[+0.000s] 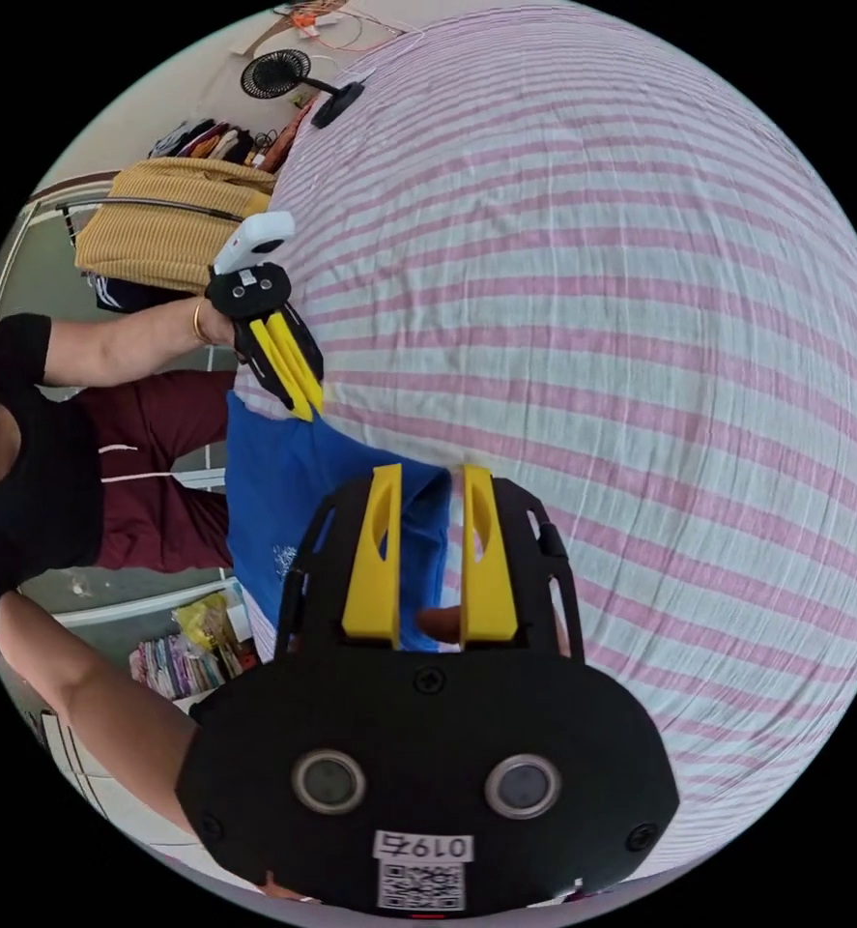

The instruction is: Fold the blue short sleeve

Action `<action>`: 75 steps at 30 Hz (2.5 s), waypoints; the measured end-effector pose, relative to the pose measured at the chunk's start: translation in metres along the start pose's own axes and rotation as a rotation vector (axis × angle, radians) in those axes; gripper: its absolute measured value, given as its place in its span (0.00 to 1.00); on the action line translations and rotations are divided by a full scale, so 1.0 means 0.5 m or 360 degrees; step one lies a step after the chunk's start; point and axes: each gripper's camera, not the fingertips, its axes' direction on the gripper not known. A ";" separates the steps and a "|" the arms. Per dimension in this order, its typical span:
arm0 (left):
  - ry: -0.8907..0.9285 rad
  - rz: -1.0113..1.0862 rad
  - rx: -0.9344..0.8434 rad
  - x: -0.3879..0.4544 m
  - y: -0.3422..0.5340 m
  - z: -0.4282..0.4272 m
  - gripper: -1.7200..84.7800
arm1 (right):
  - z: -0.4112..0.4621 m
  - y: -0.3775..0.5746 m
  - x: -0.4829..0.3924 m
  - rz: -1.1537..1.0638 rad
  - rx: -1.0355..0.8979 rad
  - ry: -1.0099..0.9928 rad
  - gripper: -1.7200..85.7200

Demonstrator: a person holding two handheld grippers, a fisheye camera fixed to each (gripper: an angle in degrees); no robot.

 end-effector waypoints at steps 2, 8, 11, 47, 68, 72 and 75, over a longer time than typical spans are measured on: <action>-0.0006 0.0019 -0.0007 0.004 0.012 0.010 0.03 | -0.001 0.004 0.024 0.0063 -0.0013 -0.0141 0.12; -0.0015 0.0048 -0.0007 0.013 0.041 0.034 0.03 | 0.004 0.008 0.082 0.0176 -0.0089 -0.0435 0.11; -0.0013 0.0051 -0.0007 0.015 0.053 0.046 0.03 | 0.018 0.010 0.097 0.0188 -0.0175 -0.0588 0.10; 0.0044 -0.0167 0.0302 0.040 0.054 0.074 0.07 | 0.026 0.358 -0.231 0.0382 0.0629 0.0021 0.11; 0.0232 0.0109 -0.0187 0.026 -0.422 0.305 0.05 | 0.226 0.612 -0.544 0.1195 0.1683 0.0117 0.11; 0.0143 0.0183 -0.0166 0.052 -0.433 0.286 0.04 | 0.233 0.597 -0.528 0.1236 0.1587 0.0137 0.14; -0.0033 0.0235 -0.0235 0.071 -0.454 0.291 0.03 | 0.247 0.578 -0.524 0.1260 0.1527 0.0133 0.12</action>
